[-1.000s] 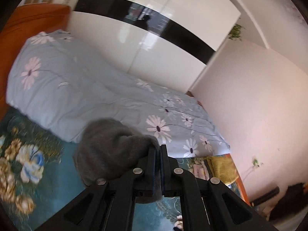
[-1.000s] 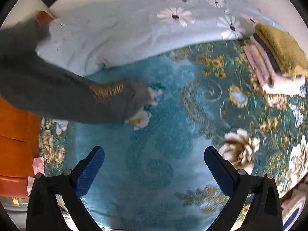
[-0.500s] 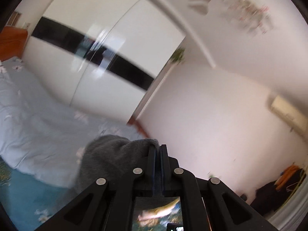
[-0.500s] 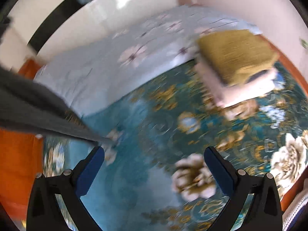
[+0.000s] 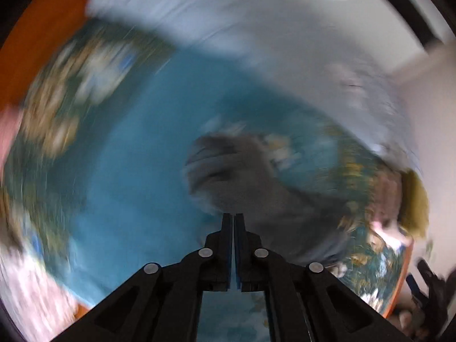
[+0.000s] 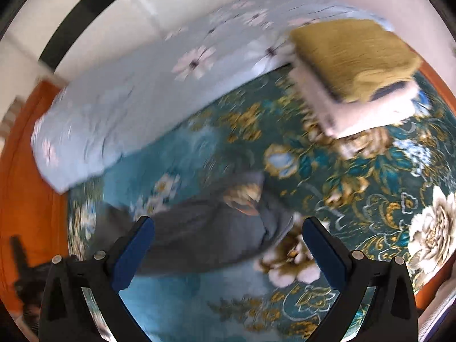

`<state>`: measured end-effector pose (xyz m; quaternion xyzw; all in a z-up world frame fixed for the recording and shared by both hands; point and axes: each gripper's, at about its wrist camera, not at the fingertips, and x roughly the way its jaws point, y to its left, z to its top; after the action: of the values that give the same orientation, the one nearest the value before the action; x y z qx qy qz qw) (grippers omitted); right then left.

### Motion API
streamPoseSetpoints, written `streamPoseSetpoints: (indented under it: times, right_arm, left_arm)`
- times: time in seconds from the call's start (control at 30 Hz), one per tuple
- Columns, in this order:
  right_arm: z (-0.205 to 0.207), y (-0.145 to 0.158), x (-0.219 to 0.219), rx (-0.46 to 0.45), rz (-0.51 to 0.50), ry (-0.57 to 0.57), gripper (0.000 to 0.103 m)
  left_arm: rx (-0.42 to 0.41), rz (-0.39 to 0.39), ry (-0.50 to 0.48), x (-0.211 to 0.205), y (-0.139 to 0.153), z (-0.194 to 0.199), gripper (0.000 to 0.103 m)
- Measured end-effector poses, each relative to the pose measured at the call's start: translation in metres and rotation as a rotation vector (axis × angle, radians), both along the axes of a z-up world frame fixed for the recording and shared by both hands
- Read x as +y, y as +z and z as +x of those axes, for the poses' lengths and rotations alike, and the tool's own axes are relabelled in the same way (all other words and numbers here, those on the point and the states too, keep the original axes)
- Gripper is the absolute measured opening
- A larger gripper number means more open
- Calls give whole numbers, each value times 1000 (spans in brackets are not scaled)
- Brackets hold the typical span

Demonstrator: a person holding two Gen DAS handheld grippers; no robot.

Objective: Fold clothes

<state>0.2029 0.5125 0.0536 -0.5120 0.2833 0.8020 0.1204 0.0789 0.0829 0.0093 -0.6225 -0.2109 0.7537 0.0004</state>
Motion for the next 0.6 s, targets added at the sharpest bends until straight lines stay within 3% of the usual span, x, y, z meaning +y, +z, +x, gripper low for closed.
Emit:
streamPoseSetpoints:
  times: [0.07, 0.1, 0.17, 0.27, 0.33, 0.4, 0.5, 0.6]
  right_arm:
    - [-4, -8, -17, -28, 8, 50, 103]
    - [-5, -11, -23, -42, 11, 60, 103]
    - [-6, -17, -34, -69, 16, 67, 103]
    - [-10, -27, -48, -121, 24, 55, 103]
    - [-13, -31, -59, -150, 27, 49, 103]
    - [-14, -34, -70, -175, 32, 48, 103]
    - [-6, -32, -83, -200, 57, 44, 103]
    - [17, -29, -87, -248, 86, 2, 103]
  left_arm:
    - [-88, -6, 83, -31, -34, 21, 2]
    - [-100, 3, 120, -50, -37, 31, 2]
    - [-85, 43, 172, -79, -42, 31, 2]
    - [-81, 111, 168, -84, -57, 10, 4]
    - [-113, 124, 114, -72, -69, -4, 14]
    - [-142, 144, 69, -55, -85, -18, 43]
    - [-174, 200, 36, -33, -105, -34, 50]
    - [-191, 195, -23, -15, -119, -62, 54]
